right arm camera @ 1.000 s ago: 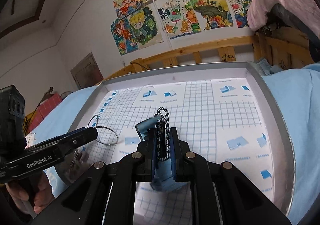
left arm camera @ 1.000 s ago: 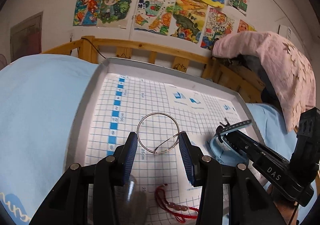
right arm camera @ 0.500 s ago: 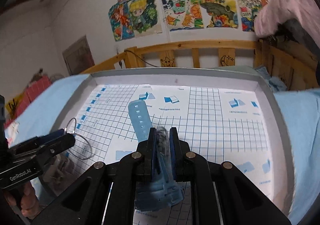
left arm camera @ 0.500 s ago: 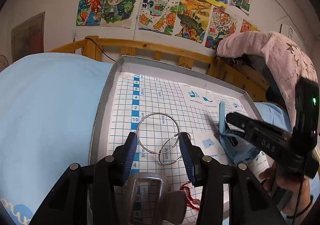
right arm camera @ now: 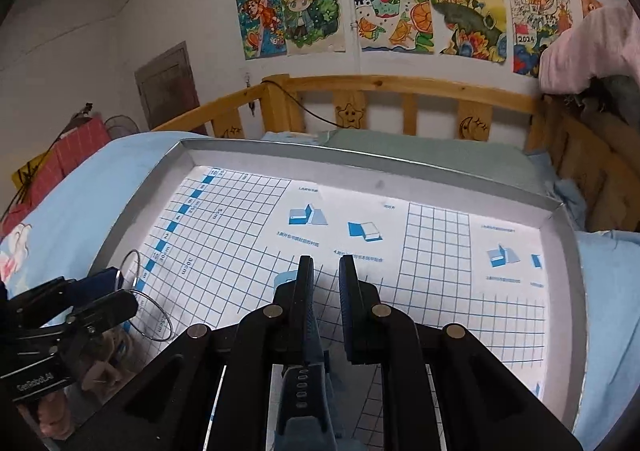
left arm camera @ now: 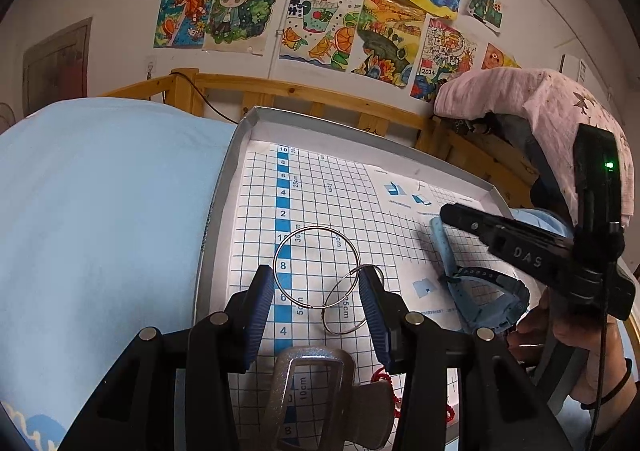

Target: Organize jewelry

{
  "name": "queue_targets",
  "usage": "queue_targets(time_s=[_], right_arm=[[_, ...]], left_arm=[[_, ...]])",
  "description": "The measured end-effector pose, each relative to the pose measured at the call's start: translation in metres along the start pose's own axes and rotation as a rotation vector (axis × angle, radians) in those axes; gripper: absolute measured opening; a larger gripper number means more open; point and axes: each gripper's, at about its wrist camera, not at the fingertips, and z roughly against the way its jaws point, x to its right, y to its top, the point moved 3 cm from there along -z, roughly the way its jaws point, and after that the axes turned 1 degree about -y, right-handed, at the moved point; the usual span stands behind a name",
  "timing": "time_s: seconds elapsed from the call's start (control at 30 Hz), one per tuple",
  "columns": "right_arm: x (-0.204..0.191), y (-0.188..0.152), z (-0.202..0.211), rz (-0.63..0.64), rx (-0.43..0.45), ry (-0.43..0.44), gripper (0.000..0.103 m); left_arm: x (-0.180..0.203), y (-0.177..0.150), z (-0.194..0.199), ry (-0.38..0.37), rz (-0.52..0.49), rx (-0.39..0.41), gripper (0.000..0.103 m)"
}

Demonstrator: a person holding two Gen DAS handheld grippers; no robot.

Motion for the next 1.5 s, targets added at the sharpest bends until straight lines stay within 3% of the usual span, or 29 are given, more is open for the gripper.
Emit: queue_targets(time_s=[0.1,0.13,0.17,0.2,0.27,0.4,0.6,0.77,1.17,1.5], right_arm=[[0.001,-0.001,0.007,-0.009,0.038,0.002,0.012],[0.001,0.000,0.010,-0.008,0.055,-0.006,0.016],[0.001,0.000,0.015,-0.005,0.073,-0.017,0.037],[0.002,0.000,0.019,-0.007,0.089,-0.020,0.069],[0.004,0.001,0.027,-0.012,0.126,-0.005,0.084],[0.011,0.001,0.038,-0.020,0.142,-0.024,0.084],[0.018,-0.005,0.062,-0.041,0.167,-0.031,0.085],[0.018,-0.016,0.099,-0.059,0.209,-0.032,0.089],[-0.005,-0.072,0.216,-0.074,0.346,-0.033,0.098],[-0.025,-0.132,0.271,-0.118,0.373,-0.048,0.099]], left_arm=[[0.001,-0.002,0.001,-0.012,-0.005,0.002,0.044],[0.002,-0.002,0.002,-0.016,-0.006,0.003,0.055],[0.003,-0.002,0.003,-0.016,-0.006,0.007,0.064],[0.004,-0.002,0.005,-0.015,-0.005,0.023,0.074],[0.007,0.000,0.012,-0.011,-0.005,0.055,0.078],[0.014,0.001,0.018,0.004,-0.028,0.059,0.078],[0.020,0.006,0.042,0.021,-0.033,0.097,0.097],[0.025,0.009,0.078,0.022,-0.016,0.140,0.103],[0.038,-0.023,0.178,0.034,-0.057,0.208,0.103],[0.026,-0.073,0.238,0.053,-0.104,0.214,0.103]])
